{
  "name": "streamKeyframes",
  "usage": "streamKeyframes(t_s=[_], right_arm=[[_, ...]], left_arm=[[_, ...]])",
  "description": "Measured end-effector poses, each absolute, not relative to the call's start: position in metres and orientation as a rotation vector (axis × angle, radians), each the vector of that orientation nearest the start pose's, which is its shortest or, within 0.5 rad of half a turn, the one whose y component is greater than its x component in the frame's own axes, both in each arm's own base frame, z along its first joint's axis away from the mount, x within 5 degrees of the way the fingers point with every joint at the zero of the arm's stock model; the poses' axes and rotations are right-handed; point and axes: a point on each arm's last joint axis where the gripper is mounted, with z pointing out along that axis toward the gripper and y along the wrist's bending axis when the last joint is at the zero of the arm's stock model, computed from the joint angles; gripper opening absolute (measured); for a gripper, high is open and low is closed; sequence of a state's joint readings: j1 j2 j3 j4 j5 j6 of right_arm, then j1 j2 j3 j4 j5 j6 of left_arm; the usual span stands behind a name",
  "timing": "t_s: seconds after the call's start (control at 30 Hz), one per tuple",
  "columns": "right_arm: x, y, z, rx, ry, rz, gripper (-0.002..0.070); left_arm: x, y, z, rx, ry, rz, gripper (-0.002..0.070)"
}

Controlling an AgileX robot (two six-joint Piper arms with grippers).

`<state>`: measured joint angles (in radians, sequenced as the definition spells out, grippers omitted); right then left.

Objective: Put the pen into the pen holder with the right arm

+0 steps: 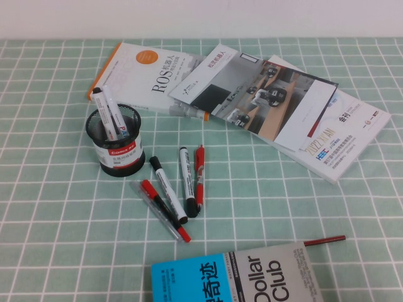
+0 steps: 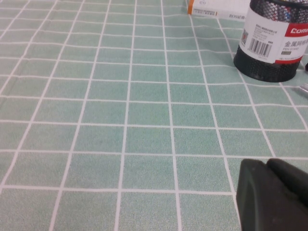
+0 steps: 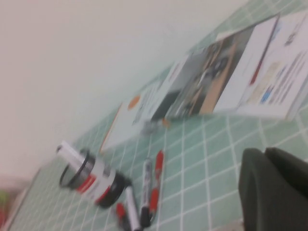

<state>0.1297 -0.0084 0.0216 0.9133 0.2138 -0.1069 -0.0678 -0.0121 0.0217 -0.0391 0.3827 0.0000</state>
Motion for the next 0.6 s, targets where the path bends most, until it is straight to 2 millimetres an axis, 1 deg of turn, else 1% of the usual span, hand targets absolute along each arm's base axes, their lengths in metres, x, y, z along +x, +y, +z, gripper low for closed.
streamKeyframes(t_s=[0.07,0.13,0.23,0.33,0.37,0.4,0.47,0.53,0.6], right_arm=[[0.05,0.026,0.199,0.376,1.671,0.855,-0.002],[0.048,0.029,0.211,0.305,1.685,0.848,-0.002],[0.049,0.034,0.236,0.19,1.746,0.816,-0.002],[0.056,0.04,0.264,0.07,1.86,0.771,-0.002],[0.06,0.043,0.276,0.018,1.922,0.755,-0.002],[0.063,0.044,0.285,-0.013,1.945,0.74,-0.002],[0.075,0.047,0.302,-0.088,2.048,0.703,-0.002],[0.091,0.05,0.316,-0.144,2.144,0.668,-0.002],[0.109,0.053,0.324,-0.177,2.243,0.655,-0.002]], left_arm=[[0.052,-0.005,0.172,0.04,1.876,-0.085,-0.0006],[0.052,-0.005,0.172,0.04,1.876,-0.085,-0.0006],[0.052,-0.005,0.172,0.04,1.876,-0.085,-0.0006],[0.052,-0.005,0.172,0.04,1.876,-0.085,-0.0006],[0.052,-0.005,0.172,0.04,1.876,-0.085,-0.0006],[0.052,-0.005,0.172,0.04,1.876,-0.085,-0.0006],[0.052,-0.005,0.172,0.04,1.876,-0.085,-0.0006],[0.052,-0.005,0.172,0.04,1.876,-0.085,-0.0006],[0.052,-0.005,0.172,0.04,1.876,-0.085,-0.0006]])
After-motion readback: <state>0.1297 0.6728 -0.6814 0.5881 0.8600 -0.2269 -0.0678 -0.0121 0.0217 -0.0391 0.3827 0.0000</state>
